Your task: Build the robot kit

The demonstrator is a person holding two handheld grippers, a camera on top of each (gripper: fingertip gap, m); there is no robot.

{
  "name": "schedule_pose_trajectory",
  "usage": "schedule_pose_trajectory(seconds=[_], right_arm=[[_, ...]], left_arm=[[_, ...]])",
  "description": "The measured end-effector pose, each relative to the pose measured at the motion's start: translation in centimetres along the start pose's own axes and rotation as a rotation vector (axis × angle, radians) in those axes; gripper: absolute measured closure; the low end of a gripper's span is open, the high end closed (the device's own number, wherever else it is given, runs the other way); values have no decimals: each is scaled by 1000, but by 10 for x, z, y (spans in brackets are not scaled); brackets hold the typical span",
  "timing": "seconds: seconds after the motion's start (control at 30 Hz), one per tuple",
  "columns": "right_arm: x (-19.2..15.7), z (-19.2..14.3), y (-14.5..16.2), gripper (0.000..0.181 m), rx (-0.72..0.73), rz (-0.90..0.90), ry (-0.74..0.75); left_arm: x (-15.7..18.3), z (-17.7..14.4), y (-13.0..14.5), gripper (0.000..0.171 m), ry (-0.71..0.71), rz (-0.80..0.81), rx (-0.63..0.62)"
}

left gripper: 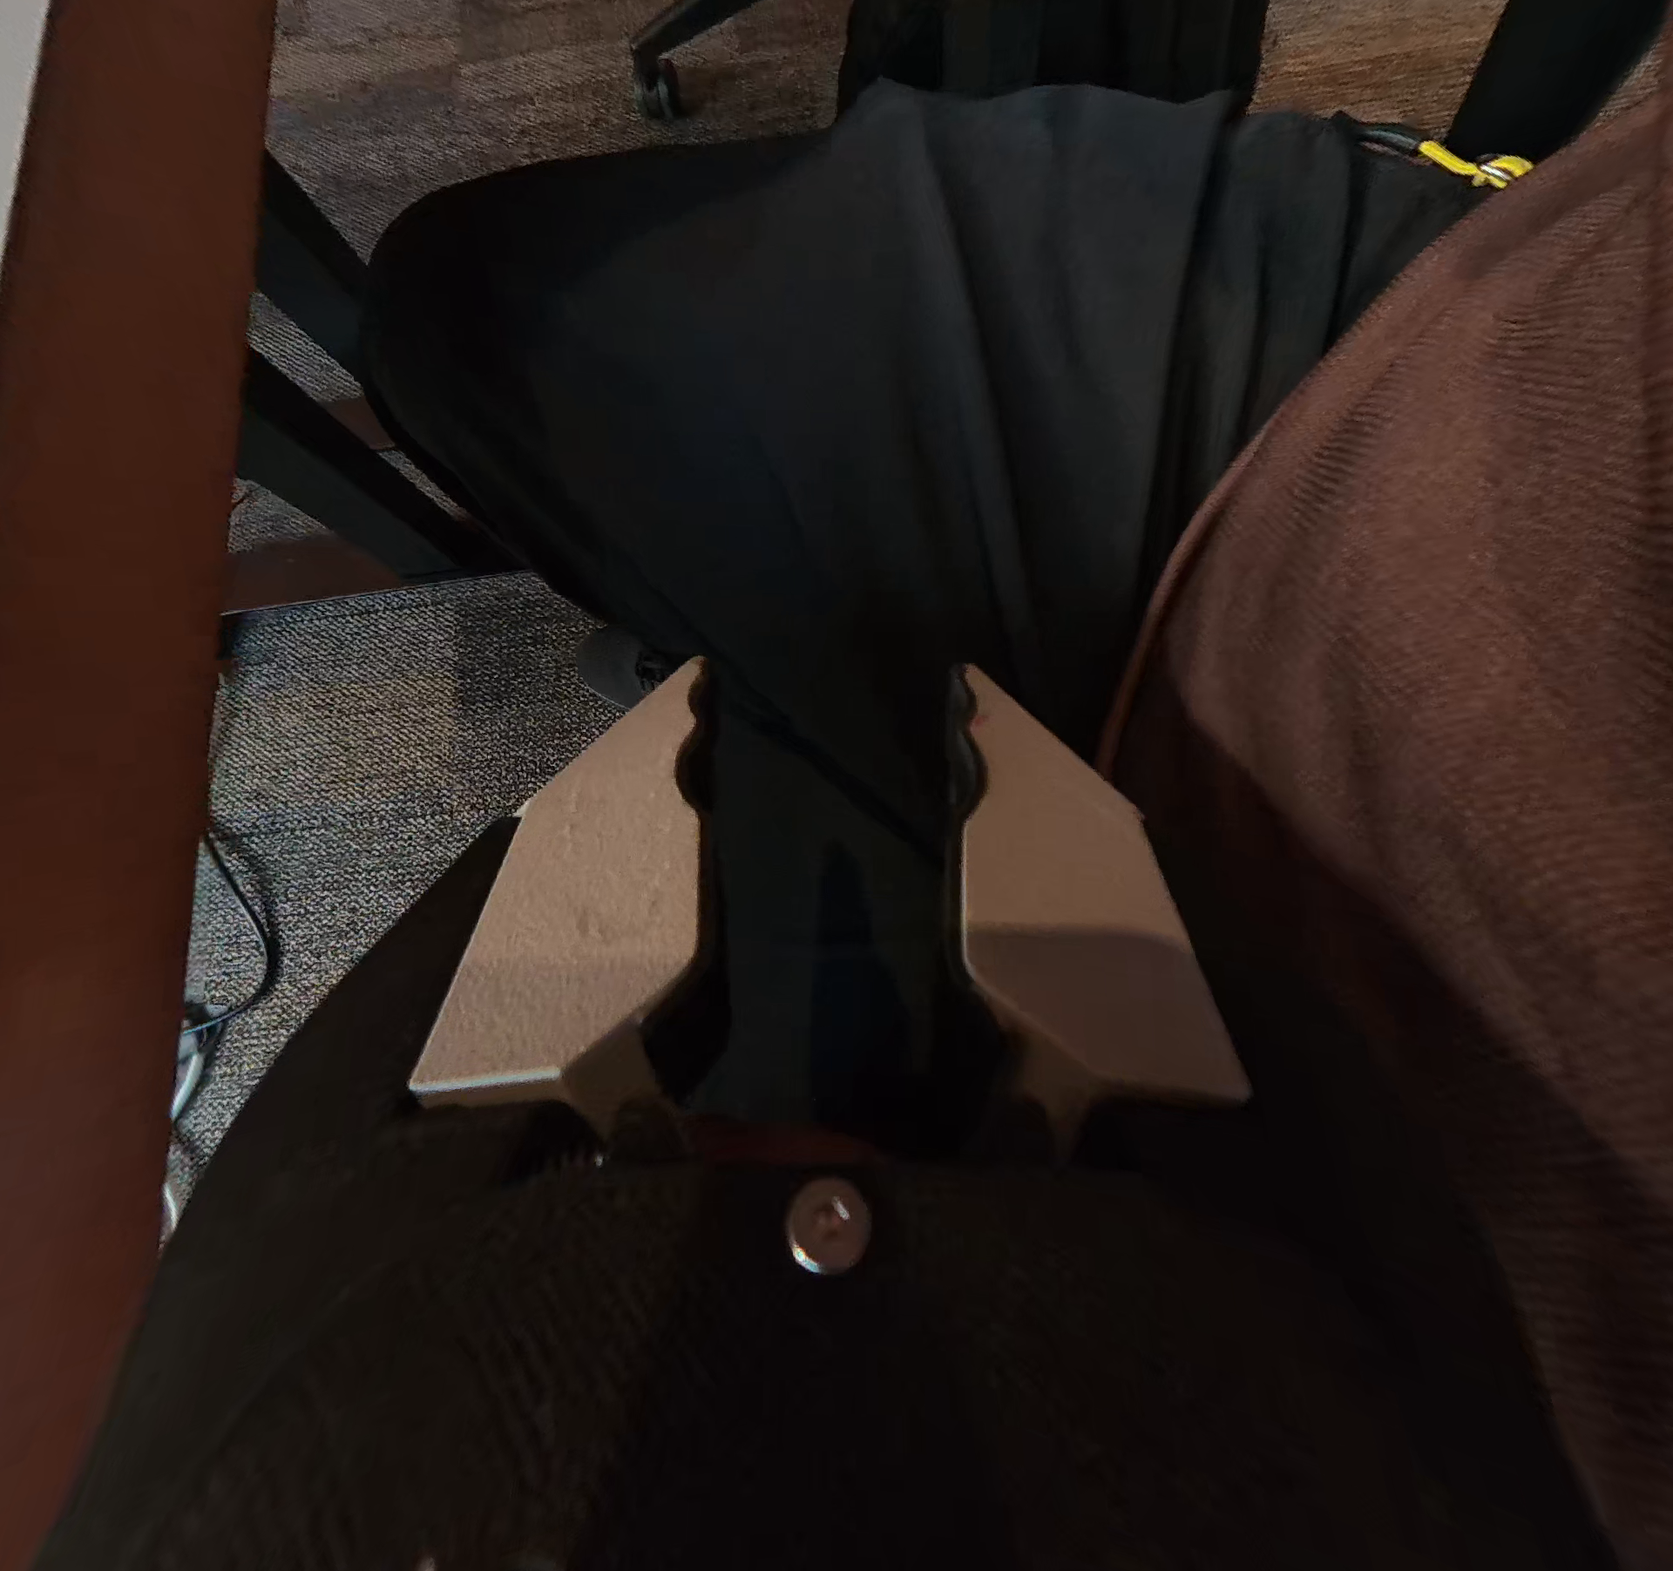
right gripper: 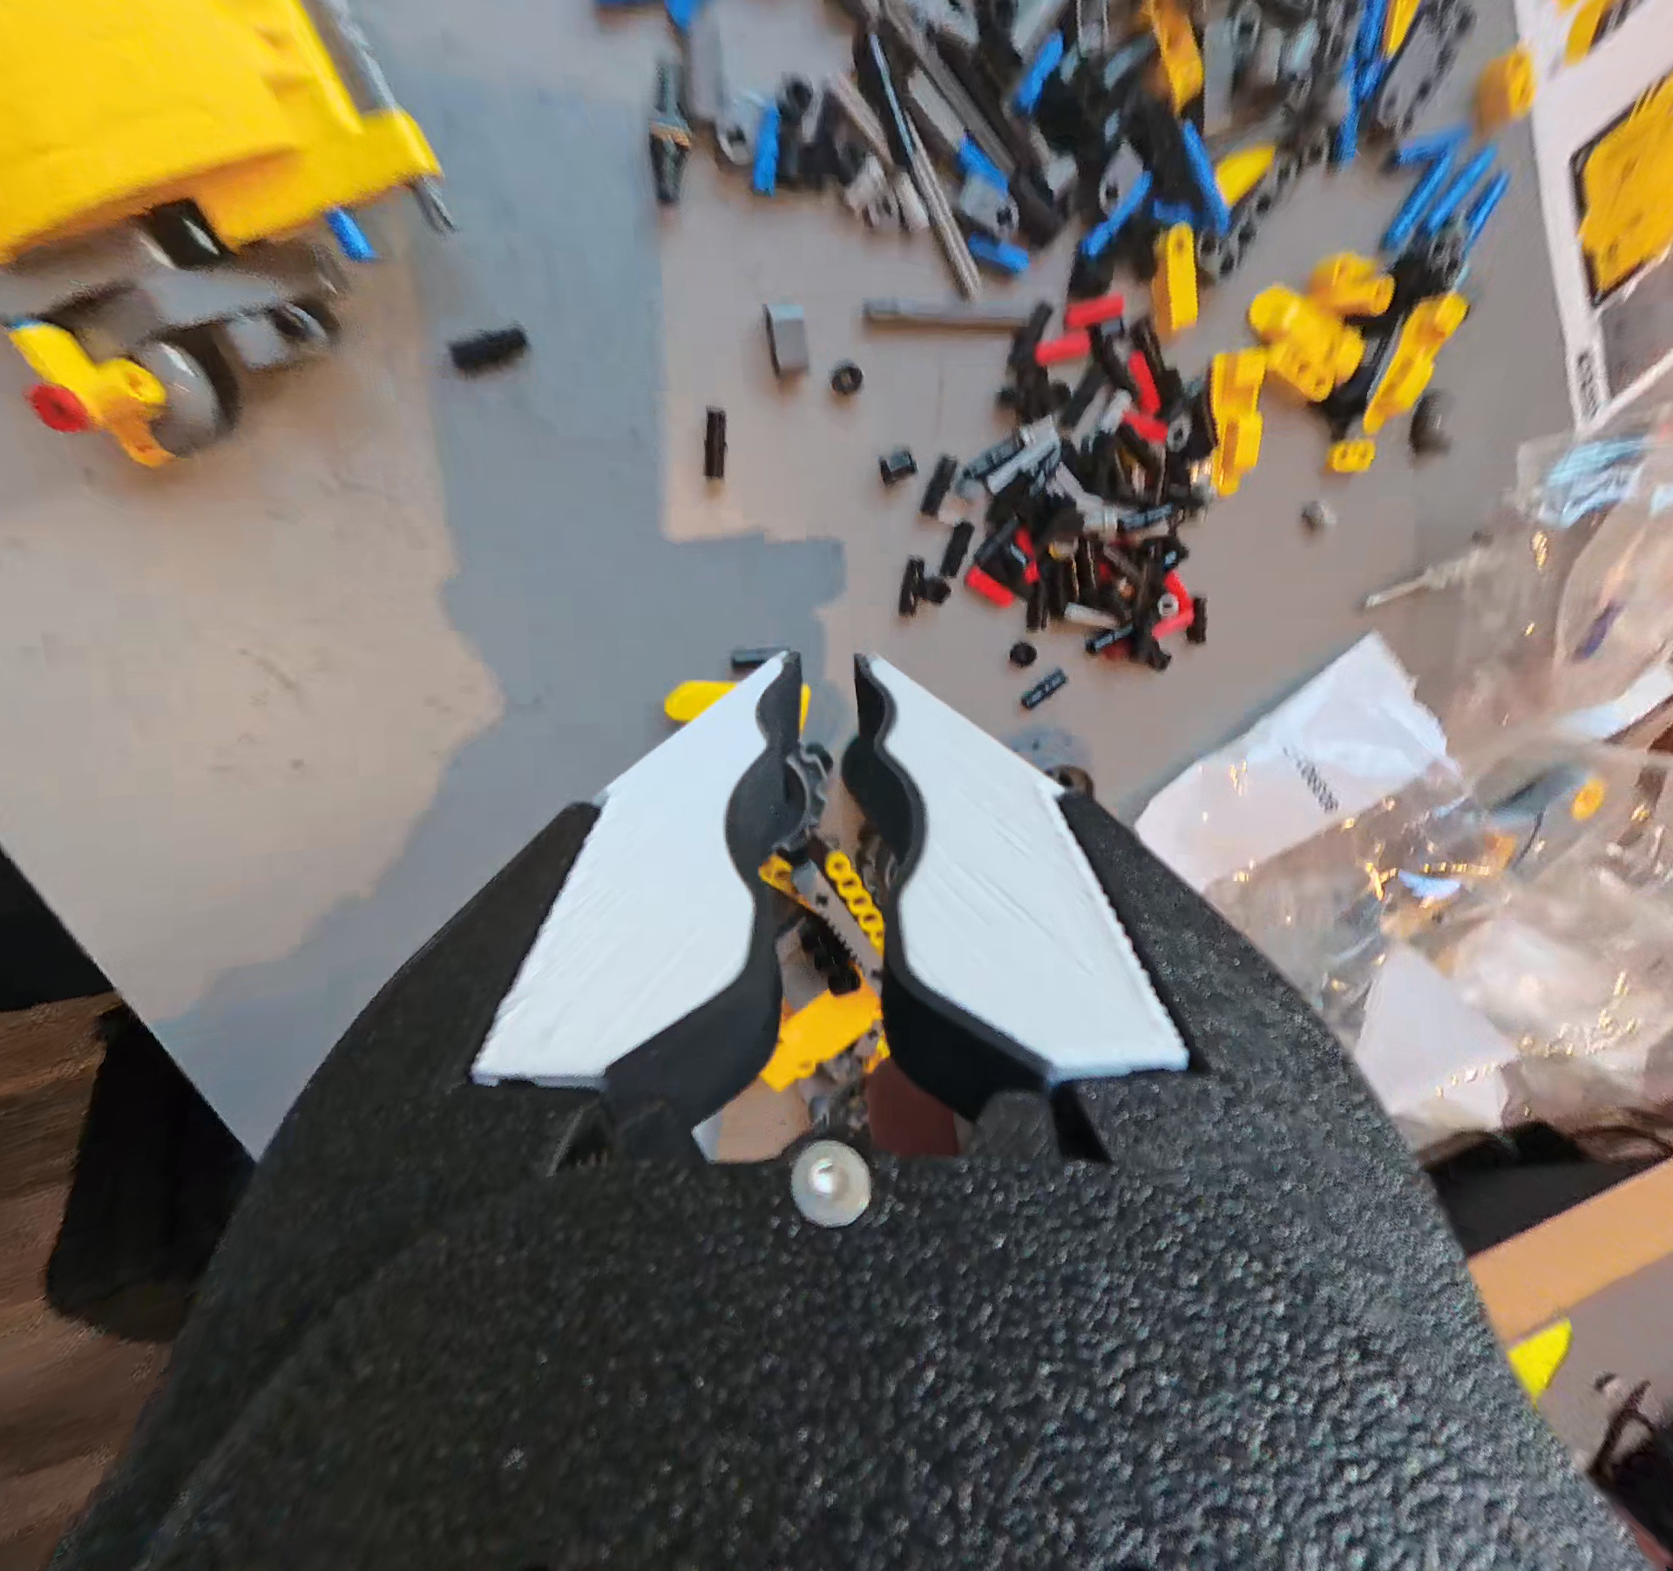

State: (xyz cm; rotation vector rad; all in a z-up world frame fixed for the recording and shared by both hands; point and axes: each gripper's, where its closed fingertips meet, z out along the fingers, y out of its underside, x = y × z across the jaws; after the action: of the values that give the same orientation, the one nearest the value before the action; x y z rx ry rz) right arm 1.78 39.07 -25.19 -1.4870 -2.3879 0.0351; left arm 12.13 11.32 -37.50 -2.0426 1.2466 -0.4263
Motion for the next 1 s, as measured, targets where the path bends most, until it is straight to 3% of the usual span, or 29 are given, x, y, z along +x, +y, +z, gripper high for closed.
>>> schedule_pose_trajectory(seconds=[0.2, 0.43, 0.63, 0.8, 1.0], right_arm=[[-11, 24, 13, 164, -103, -9, -86], [-18, 38, 15, 167, -126, 54, -190], [-12, 38, 4, 169, -66, 68, -197], [-5, 31, -26, 169, 77, 55, -156], [-20, 30, -50, 168, 147, -5, -178]], left_arm=[[0, -1, 0, 123, 1, -1, 0], [1, -2, 0, 123, 7, -4, 2], [2, -1, 0, 123, 14, -2, 2], [2, -1, 0, 123, 15, -4, 1], [2, -1, 1, 123, 14, 4, -4]])
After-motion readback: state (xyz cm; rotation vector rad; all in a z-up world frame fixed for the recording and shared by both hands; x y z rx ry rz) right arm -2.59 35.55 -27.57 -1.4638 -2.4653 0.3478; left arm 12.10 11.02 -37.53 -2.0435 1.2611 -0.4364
